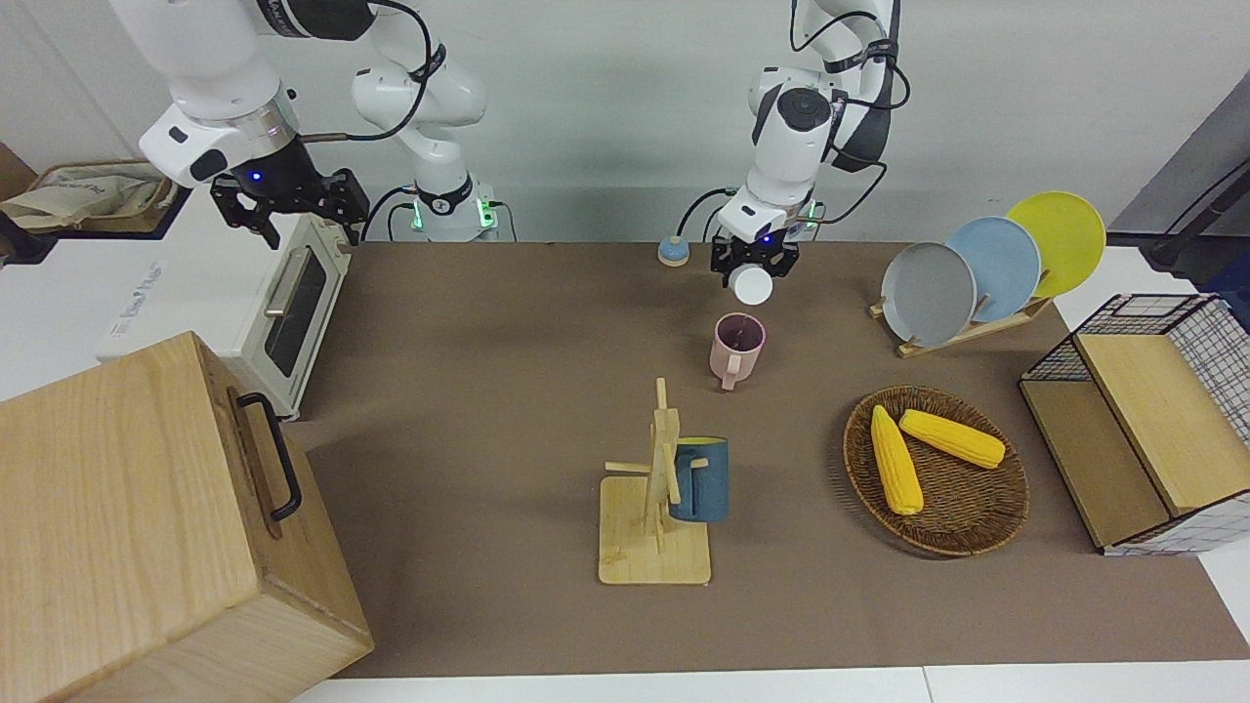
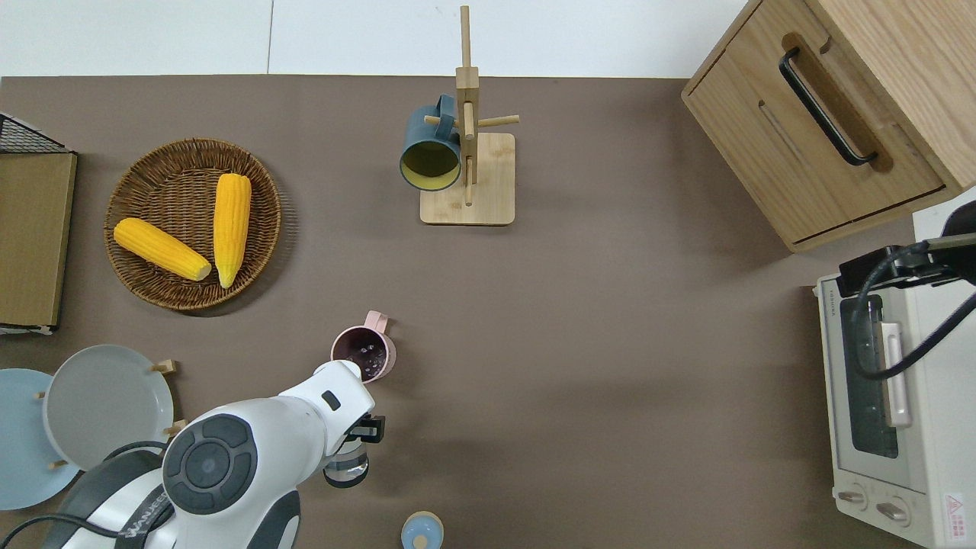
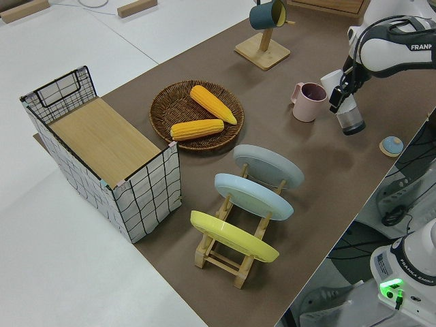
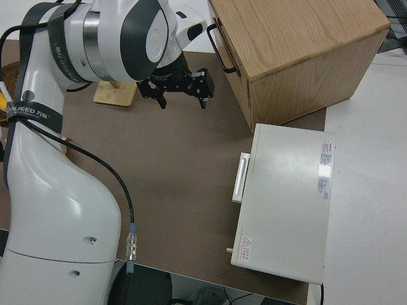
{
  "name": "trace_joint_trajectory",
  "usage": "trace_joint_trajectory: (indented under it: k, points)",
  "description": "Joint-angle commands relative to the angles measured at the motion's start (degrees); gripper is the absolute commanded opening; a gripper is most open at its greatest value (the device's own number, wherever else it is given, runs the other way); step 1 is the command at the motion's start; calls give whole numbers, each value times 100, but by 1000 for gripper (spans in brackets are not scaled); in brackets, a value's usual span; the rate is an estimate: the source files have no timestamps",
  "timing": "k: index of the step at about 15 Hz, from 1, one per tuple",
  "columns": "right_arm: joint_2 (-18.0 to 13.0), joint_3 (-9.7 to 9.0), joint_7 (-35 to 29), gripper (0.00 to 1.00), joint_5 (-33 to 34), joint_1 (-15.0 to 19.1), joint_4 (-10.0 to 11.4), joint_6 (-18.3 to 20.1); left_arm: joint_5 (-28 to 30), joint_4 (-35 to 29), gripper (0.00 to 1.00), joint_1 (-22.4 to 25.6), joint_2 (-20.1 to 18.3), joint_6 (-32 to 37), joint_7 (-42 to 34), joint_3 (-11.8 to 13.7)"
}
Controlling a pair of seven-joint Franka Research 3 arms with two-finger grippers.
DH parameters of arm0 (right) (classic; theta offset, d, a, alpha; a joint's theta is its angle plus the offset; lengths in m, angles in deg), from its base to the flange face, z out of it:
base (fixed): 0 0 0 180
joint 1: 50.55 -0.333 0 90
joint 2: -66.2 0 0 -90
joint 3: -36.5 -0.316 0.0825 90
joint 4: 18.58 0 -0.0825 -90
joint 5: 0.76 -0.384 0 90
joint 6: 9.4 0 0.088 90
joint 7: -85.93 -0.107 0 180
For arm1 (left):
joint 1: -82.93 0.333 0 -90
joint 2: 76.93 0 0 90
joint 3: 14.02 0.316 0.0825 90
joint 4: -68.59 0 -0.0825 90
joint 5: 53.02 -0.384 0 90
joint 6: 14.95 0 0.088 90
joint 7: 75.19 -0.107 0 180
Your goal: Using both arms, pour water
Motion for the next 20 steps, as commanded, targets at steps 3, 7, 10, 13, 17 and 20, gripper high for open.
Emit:
trace_joint_trajectory:
  k: [3, 7, 10, 13, 17, 20]
  points:
    - [-108, -24, 135, 992, -16, 49, 117, -18, -39, 429, 0, -50, 164, 569, 46, 45]
    - [-108, -24, 135, 992, -16, 49, 109, -18, -39, 464, 0, -50, 165, 622, 46, 53]
    - [-108, -24, 135, 992, -16, 49, 109, -18, -39, 535, 0, -50, 165, 719, 47, 80]
    - [-108, -24, 135, 992, -16, 49, 109, -18, -39, 561, 0, -50, 182, 754, 55, 80]
    - [-108, -24, 135, 992, -16, 49, 109, -18, -39, 587, 0, -50, 182, 763, 73, 80]
    - [-108, -24, 135, 992, -16, 49, 117, -18, -39, 614, 0, -50, 182, 763, 55, 88]
